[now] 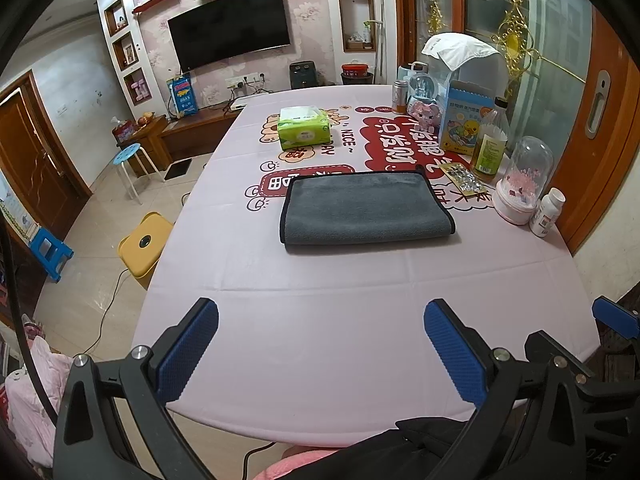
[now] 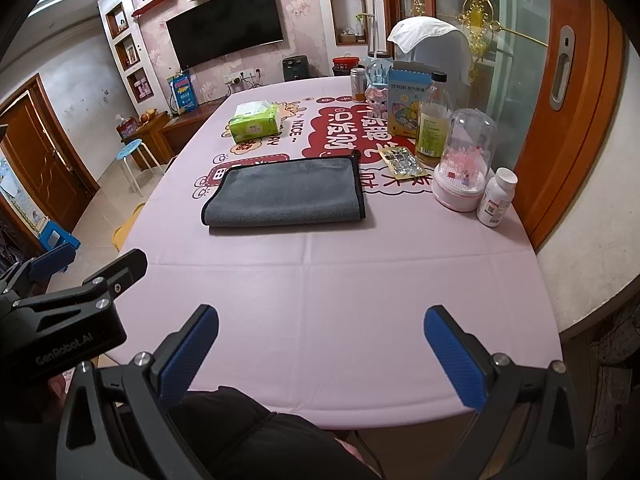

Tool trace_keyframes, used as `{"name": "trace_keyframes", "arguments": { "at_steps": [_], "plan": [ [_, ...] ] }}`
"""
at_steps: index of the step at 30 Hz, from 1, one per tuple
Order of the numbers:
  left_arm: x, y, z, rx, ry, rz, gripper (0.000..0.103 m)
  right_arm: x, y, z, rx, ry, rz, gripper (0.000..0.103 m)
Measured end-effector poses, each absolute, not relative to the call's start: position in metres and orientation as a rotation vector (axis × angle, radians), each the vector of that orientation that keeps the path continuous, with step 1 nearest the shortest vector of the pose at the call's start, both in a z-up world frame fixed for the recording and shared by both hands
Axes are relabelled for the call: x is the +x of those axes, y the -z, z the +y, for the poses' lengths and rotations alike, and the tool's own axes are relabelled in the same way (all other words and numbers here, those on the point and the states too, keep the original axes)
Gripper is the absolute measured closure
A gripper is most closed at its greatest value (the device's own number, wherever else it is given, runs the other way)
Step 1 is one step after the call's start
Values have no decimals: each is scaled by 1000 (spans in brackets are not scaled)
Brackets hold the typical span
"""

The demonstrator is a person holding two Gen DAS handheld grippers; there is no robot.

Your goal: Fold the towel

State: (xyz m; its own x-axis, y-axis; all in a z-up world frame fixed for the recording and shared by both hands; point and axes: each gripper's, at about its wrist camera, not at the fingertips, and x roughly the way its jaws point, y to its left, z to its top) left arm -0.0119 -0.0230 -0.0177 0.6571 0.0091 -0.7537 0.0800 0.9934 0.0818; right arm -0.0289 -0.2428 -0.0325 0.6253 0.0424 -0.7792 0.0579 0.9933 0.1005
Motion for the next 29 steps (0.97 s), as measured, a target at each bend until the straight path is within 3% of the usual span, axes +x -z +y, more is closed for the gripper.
{"name": "trace_keyframes", "arguments": {
  "at_steps": [29],
  "plan": [
    [-14, 21, -26, 117, 41, 860, 1, -26, 31, -244, 122, 9, 908, 0]
  ]
}}
